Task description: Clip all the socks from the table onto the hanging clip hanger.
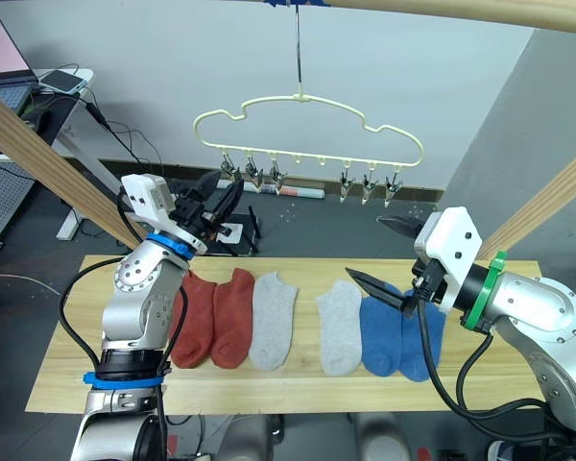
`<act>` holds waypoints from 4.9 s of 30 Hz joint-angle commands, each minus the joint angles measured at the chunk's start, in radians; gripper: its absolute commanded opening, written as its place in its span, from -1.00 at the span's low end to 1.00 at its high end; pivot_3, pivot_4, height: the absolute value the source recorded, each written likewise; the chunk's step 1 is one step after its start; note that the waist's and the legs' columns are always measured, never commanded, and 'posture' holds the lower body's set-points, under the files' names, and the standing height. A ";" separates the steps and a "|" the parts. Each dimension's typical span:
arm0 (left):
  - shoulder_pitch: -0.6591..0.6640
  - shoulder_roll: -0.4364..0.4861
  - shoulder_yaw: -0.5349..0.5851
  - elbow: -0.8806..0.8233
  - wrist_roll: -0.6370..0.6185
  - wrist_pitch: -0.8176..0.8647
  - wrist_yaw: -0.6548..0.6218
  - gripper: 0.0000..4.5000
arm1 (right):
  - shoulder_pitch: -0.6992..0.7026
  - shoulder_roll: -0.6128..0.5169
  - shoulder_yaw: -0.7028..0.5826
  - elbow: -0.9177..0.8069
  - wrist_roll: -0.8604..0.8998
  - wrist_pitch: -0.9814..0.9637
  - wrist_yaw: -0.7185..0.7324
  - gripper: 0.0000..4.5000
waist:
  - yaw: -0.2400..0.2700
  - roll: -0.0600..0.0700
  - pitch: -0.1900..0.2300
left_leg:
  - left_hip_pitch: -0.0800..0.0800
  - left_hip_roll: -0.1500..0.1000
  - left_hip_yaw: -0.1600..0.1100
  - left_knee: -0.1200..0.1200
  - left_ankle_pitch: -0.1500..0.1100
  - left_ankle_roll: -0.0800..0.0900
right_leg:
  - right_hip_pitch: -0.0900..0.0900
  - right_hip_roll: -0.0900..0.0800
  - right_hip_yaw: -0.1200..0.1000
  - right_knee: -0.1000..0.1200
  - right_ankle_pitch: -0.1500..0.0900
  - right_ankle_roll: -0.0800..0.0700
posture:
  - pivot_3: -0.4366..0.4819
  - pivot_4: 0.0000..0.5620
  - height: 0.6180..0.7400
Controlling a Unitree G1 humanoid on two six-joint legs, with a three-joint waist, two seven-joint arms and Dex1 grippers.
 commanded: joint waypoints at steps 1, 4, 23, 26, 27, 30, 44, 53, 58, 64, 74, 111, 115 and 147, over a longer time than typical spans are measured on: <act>-0.035 -0.014 0.013 -0.007 -0.008 -0.017 0.023 -0.01 | -0.020 0.003 -0.003 -0.036 0.021 -0.005 -0.004 1.00 | 0.000 0.000 0.000 | 0.000 0.000 0.000 0.000 0.000 0.000 | 0.000 0.000 0.000 0.000 0.000 0.000 | -0.55 0.27 0.87; -0.051 -0.020 0.013 0.005 -0.004 -0.021 0.030 -0.01 | -0.041 0.010 0.006 -0.028 0.029 -0.004 -0.005 1.00 | 0.000 0.000 0.000 | 0.000 0.000 0.000 0.000 0.000 0.000 | -0.001 0.000 0.000 0.000 0.000 0.000 | -0.55 0.27 0.87; -0.091 -0.026 -0.007 0.040 0.007 -0.053 0.011 -0.09 | -0.146 0.077 0.053 -0.008 0.081 0.033 -0.045 1.00 | -0.001 0.000 0.001 | -0.011 0.000 0.000 0.001 0.000 0.000 | -0.011 0.000 -0.001 0.000 0.004 -0.003 | -0.56 0.26 0.87; -0.095 -0.029 -0.008 0.041 0.008 -0.056 0.006 -0.38 | -0.145 0.076 0.053 -0.008 0.080 0.033 -0.046 1.00 | -0.001 0.000 0.001 | -0.011 0.000 0.000 0.001 0.000 0.000 | -0.011 0.000 -0.001 0.001 0.004 -0.003 | -0.56 0.26 0.87; -0.096 -0.029 -0.009 0.043 0.007 -0.058 0.004 -0.53 | -0.145 0.076 0.054 -0.009 0.079 0.033 -0.046 1.00 | -0.001 0.000 0.001 | -0.011 0.000 0.000 0.001 0.000 0.000 | -0.011 0.000 -0.001 0.000 0.004 -0.003 | -0.57 0.26 0.87; -0.099 -0.025 -0.012 0.047 0.005 -0.062 -0.008 -0.83 | -0.144 0.076 0.053 -0.011 0.080 0.036 -0.049 1.00 | -0.001 0.000 0.001 | -0.011 0.000 0.000 0.001 0.000 0.000 | -0.011 0.000 -0.001 0.000 0.004 -0.003 | -0.57 0.26 0.87; -0.073 0.018 -0.030 0.000 0.025 -0.048 -0.035 -0.92 | 0.173 0.075 0.053 0.053 -0.143 0.075 -0.239 1.00 | 0.003 0.000 0.001 | -0.012 0.000 -0.001 0.000 0.000 0.000 | -0.012 -0.001 -0.002 0.000 0.004 -0.003 | -0.54 0.30 0.87; -0.047 0.038 -0.057 -0.045 0.031 -0.021 -0.057 -0.92 | 0.355 0.234 0.121 0.320 -0.416 -0.139 -0.368 1.00 | -0.001 0.001 0.004 | -0.011 0.000 0.000 0.000 0.001 -0.001 | -0.012 0.000 0.000 0.001 0.001 0.003 | -0.52 0.36 0.87; -0.049 0.039 -0.064 -0.053 0.031 -0.006 -0.063 -0.92 | 0.323 0.328 0.115 0.485 -0.470 -0.208 -0.404 1.00 | -0.001 0.003 0.008 | -0.011 0.000 0.001 0.000 0.001 -0.001 | -0.013 0.000 0.001 0.001 0.001 0.003 | -0.52 0.37 0.87; -0.048 0.044 -0.065 -0.059 0.028 0.004 -0.068 -0.92 | 0.282 0.396 0.084 0.595 -0.490 -0.187 -0.439 1.00 | 0.000 0.005 0.010 | -0.011 0.000 0.001 0.000 0.001 -0.001 | -0.013 0.000 0.001 0.000 0.001 0.003 | -0.50 0.37 0.87; -0.043 0.049 -0.065 -0.059 0.030 0.009 -0.073 -0.92 | 0.303 0.480 0.080 0.609 -0.487 -0.075 -0.472 1.00 | 0.000 0.006 0.011 | -0.011 0.000 0.001 0.000 0.001 -0.001 | -0.013 0.000 0.001 0.001 0.001 0.003 | -0.50 0.37 0.87; -0.055 0.162 -0.004 -0.255 -0.257 0.434 -0.179 -0.92 | -0.396 0.404 0.593 0.532 -0.608 0.025 -0.018 -1.00 | -0.018 0.006 0.034 | -0.014 -0.002 0.001 0.000 0.002 -0.005 | -0.016 -0.003 0.000 0.000 0.004 0.000 | -0.52 0.34 0.87; -0.051 0.164 -0.004 -0.267 -0.263 0.448 -0.181 -0.92 | -0.479 0.474 0.620 0.629 -0.635 0.008 -0.018 -1.00 | -0.020 0.006 0.034 | -0.014 -0.001 0.001 0.000 0.002 -0.004 | -0.016 -0.003 0.000 0.001 0.004 0.000 | -0.53 0.34 0.87; -0.034 0.165 -0.022 -0.261 -0.239 0.428 -0.197 -0.92 | -0.620 0.584 0.599 0.683 -0.693 -0.033 -0.010 -1.00 | -0.025 0.007 0.034 | -0.014 -0.001 0.000 0.000 0.001 -0.003 | -0.017 -0.003 0.000 0.002 0.005 0.000 | -0.55 0.33 0.87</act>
